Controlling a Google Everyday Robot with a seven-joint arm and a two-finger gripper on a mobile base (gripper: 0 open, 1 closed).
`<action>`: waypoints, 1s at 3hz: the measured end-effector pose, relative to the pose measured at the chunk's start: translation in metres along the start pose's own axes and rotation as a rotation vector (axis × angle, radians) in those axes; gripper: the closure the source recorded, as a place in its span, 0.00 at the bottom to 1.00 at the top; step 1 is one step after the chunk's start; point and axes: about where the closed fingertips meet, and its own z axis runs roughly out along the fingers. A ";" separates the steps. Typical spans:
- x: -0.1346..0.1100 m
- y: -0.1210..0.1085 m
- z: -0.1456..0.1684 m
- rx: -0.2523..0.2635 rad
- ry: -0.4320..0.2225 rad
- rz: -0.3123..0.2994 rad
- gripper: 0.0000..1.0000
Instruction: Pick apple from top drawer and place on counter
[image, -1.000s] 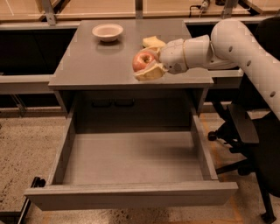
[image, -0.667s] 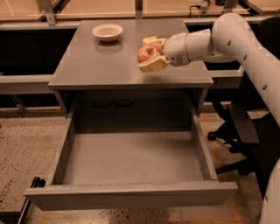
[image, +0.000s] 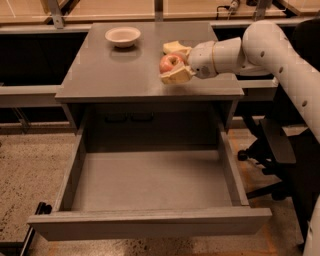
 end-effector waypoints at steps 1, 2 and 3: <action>0.016 -0.009 0.004 0.058 -0.010 0.055 1.00; 0.029 -0.021 0.002 0.112 -0.033 0.099 0.82; 0.036 -0.031 0.001 0.146 -0.044 0.126 0.59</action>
Offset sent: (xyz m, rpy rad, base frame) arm 0.0373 -0.0362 -0.0288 0.1313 0.0317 -0.2075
